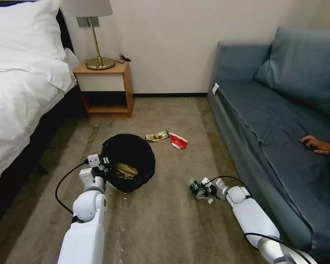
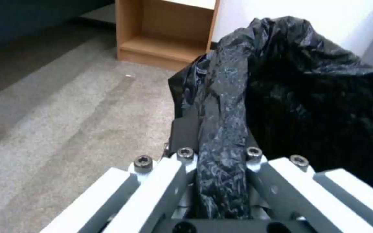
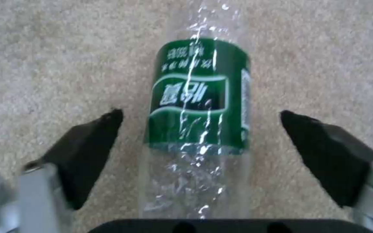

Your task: Pick up the trash bin, then pick up the garbage on the floor and place it into the trash bin.

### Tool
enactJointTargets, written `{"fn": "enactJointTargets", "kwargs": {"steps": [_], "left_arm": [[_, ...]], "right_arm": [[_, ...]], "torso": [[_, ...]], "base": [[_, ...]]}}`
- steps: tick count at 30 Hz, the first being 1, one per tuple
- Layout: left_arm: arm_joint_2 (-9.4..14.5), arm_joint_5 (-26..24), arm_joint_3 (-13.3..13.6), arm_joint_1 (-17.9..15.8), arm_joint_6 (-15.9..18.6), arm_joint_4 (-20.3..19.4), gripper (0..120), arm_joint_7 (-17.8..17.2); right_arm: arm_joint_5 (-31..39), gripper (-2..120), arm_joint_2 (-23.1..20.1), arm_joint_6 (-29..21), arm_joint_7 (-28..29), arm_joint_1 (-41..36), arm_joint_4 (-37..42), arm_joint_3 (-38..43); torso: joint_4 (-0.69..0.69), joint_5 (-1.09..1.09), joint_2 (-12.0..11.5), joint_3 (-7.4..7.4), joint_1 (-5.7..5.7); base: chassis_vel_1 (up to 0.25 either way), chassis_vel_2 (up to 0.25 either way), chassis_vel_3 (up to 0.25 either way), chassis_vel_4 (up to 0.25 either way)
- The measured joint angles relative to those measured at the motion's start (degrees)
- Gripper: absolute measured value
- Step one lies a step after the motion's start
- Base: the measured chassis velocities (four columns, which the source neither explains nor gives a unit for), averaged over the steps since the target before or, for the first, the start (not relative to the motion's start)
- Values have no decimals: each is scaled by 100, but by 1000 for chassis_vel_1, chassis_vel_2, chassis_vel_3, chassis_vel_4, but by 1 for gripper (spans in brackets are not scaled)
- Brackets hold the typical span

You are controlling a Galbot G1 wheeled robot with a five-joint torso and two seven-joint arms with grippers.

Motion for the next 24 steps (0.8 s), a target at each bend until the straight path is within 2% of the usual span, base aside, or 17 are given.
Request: {"fn": "enactJointTargets", "kwargs": {"steps": [1, 3, 4, 6, 7, 9, 11, 12, 14, 16, 24], "left_arm": [[0, 0, 0, 0, 0, 0, 5, 0], [-12, 1, 32, -10, 0, -1, 5, 1], [-12, 1, 32, -10, 0, -1, 5, 1], [-12, 5, 50, -48, 0, -1, 5, 2], [-12, 5, 50, -48, 0, -1, 5, 2], [-9, 23, 49, -67, 0, -6, 5, -1], [-7, 24, 49, -67, -1, -7, 5, -2], [-2, 28, 47, -67, 0, -12, 5, -3], [-1, 28, 43, -67, 0, -13, 5, -3], [-4, 28, 36, -67, 0, -13, 5, -3], [-28, 31, 55, -66, 0, 21, 5, -3]], "right_arm": [[0, 92, 0, 0, 0, 0, 0, 0], [34, 80, 24, 50, 35, -52, -48, 42], [34, 80, 24, 50, 35, -52, -48, 42], [83, 69, 54, 63, 77, -88, -51, 123], [83, 69, 54, 63, 77, -88, -51, 123], [162, 59, 86, 65, 102, -87, -50, 240], [170, 59, 89, 65, 107, -86, -50, 251], [195, 49, 94, 65, 126, -83, -45, 271], [202, 44, 94, 65, 140, -83, -37, 272], [214, 33, 102, 70, 162, -100, -16, 301], [302, 18, 94, 93, 189, -163, 34, 335]], "torso": [[0, 0, 0, 0, 0], [0, 1, 0, 0, 0], [0, 1, 0, 0, 0], [-1, 1, 0, 0, 0], [-1, 1, 0, 0, 0], [0, 0, 0, 0, 0], [-1, 0, 0, 0, 0], [0, 0, 0, 0, 0], [0, 0, 0, 0, 0], [0, 0, 0, 0, 0], [0, 0, 0, 0, 0]], "base": [[0, 0, 0, 0], [0, 0, 0, 0], [0, 0, 0, 0], [0, 0, 0, 0], [0, 0, 0, 0], [0, 0, 0, 0], [0, 0, 0, 0], [0, 0, 0, 0], [0, 0, 0, 0], [0, 0, 0, 0], [0, 0, 0, 0]]}}
